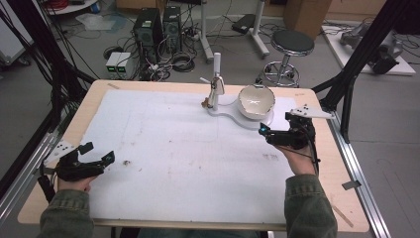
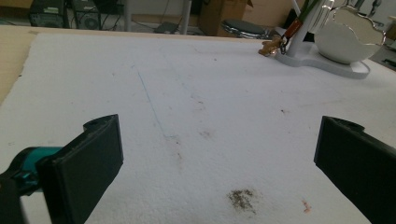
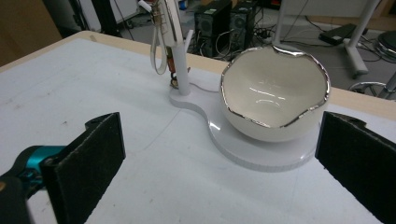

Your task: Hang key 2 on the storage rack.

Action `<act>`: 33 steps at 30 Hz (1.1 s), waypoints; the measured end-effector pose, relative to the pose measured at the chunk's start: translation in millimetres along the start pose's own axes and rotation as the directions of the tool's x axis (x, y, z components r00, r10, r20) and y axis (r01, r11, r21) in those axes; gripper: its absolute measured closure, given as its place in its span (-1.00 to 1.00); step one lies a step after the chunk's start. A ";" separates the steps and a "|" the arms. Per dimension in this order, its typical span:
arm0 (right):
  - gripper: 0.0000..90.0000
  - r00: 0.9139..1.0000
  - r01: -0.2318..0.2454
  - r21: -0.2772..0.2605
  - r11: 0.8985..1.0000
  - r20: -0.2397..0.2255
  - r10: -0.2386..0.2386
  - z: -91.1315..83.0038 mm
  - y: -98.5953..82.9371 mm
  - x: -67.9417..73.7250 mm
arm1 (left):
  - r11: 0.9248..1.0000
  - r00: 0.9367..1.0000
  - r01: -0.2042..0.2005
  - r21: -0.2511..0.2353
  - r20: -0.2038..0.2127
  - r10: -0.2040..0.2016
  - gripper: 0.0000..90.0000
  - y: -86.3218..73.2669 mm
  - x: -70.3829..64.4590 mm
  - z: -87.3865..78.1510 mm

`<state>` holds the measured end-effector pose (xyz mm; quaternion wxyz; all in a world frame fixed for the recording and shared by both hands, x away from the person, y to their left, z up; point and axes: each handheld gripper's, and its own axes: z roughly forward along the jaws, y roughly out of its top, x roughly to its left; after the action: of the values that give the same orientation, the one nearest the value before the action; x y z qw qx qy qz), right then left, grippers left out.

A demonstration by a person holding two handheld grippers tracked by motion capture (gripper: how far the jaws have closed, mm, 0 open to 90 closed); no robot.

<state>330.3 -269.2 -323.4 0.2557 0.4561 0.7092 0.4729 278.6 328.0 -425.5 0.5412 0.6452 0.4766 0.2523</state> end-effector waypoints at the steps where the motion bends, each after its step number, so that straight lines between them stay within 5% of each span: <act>1: -0.99 1.000 0.002 -0.004 1.000 0.001 -0.002 -1.2 -2.8 -0.6 | 1.000 1.000 -0.001 -0.001 0.000 0.001 -0.96 0.0 0.0 -0.2; 33: -0.99 0.990 -0.044 -0.095 0.995 0.126 0.056 -33.2 -76.8 -6.7 | 0.998 0.998 -0.010 -0.061 -0.057 0.006 -0.96 1.7 -0.1 -7.5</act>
<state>275.9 -300.2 -379.3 0.3097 0.4911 0.6570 0.4809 272.8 331.4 -421.7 0.5460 0.6228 0.4812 0.2872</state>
